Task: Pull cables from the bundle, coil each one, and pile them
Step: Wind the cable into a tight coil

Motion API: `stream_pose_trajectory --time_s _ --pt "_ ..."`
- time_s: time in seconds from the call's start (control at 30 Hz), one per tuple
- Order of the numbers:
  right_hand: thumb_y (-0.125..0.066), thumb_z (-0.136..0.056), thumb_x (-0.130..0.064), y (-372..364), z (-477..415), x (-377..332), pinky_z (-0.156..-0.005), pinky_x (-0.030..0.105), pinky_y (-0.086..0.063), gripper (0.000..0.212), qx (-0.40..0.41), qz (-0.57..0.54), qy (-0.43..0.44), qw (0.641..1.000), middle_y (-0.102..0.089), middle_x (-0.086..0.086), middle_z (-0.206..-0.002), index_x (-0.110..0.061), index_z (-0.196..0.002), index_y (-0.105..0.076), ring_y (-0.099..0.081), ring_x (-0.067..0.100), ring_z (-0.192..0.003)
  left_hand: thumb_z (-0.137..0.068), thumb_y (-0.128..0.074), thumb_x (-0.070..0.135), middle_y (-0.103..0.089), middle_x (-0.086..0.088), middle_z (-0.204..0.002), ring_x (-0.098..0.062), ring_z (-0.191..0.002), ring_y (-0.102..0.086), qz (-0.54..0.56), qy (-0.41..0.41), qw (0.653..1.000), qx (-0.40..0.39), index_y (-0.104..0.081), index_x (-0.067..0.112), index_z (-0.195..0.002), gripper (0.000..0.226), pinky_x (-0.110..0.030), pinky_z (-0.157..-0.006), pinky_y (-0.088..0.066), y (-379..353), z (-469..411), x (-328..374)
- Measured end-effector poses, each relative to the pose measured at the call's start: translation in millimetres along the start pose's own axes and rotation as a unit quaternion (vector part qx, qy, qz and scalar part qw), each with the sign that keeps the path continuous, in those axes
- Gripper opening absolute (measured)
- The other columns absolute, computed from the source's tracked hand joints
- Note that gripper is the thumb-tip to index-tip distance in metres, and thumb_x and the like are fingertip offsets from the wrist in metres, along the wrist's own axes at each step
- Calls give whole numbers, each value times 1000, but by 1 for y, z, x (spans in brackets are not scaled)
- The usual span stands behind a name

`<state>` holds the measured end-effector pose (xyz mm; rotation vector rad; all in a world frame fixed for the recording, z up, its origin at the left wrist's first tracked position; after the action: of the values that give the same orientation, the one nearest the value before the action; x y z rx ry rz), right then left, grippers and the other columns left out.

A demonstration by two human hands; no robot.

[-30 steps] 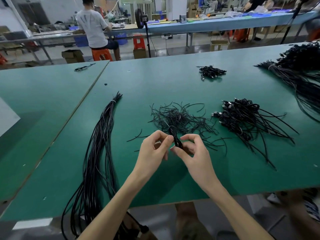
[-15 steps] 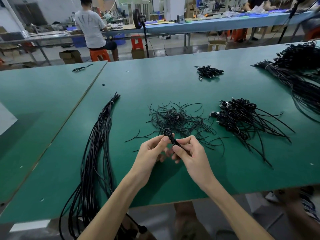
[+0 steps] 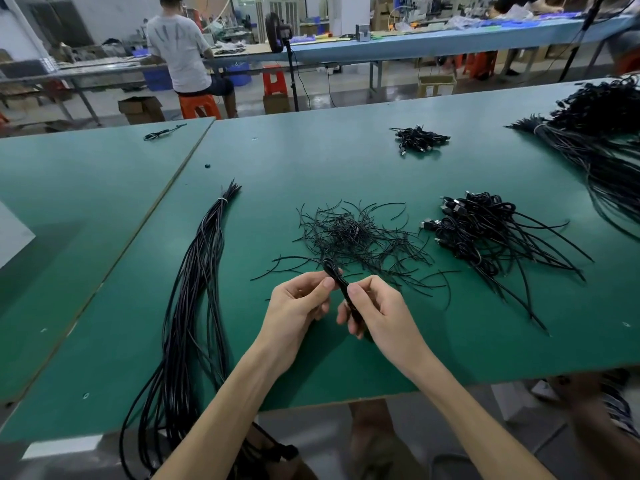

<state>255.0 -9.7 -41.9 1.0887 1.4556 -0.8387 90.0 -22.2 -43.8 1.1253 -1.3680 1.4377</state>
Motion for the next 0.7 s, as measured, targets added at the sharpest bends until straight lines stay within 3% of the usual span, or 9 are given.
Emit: stream_pose_trajectory --time_s 0.2,0.3,0.43,0.53,0.6,0.7 --pt "-44 -111 -26 3 1 -2 -51 30 -44 29 -46 -7 -27 999 -68 7 -67 -5 -94 -56 -53 19 -52 -80 -78 14 -62 -7 -75 -17 -66 -53 44 -10 999 -7 -64 4 -89 20 -27 -64 -39 -2 2 1" --pt "-40 -112 -24 2 0 -2 -47 25 -40 34 -69 -6 -31 997 -57 3 -58 -3 -94 -60 -46 16 -49 -76 -80 16 -65 -17 -79 -24 -71 -55 30 -21 999 -2 -61 -2 -94 32 -34 -66 -36 -4 3 1" --pt "-39 -112 -23 3 -1 -2 -46 22 -33 35 -100 -32 -40 994 -45 -2 -53 -4 -89 -58 -35 13 -46 -75 -81 17 -63 -17 -83 -24 -73 -53 4 -42 999 11 -63 -11 -98 40 -34 -66 -36 -4 2 1" --pt "-39 -112 -24 4 -1 -2 -45 22 -28 37 -119 -40 -53 991 -40 -4 -51 -6 -85 -57 -31 12 -44 -77 -87 19 -67 -11 -80 -18 -71 -55 -12 -46 999 -16 -68 1 -91 30 -30 -65 -38 -3 0 1" --pt "-39 -112 -24 5 -1 -3 -44 22 -25 37 -124 -43 -59 990 -37 -3 -50 -6 -83 -56 -28 12 -44 -79 -83 20 -72 -5 -90 -13 -75 -59 -15 -46 998 -41 -75 13 -94 19 -26 -69 -43 -3 0 2" --pt "-38 -112 -23 5 -1 -4 -44 22 -22 38 -124 -38 -64 989 -35 -1 -49 -6 -81 -55 -23 13 -43 -79 -80 29 -76 -3 -107 -9 -89 -65 -10 -40 996 -78 -80 19 -108 30 -19 -79 -49 -5 2 4"
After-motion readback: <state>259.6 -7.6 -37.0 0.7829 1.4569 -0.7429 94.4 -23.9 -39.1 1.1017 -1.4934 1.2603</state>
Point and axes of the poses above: each hand's wrist, its own z-axis away from the middle knuckle, its own y-axis out of the back of the hand, x = y × z, the point moved 2 cm from there along -z, towards the middle knuckle
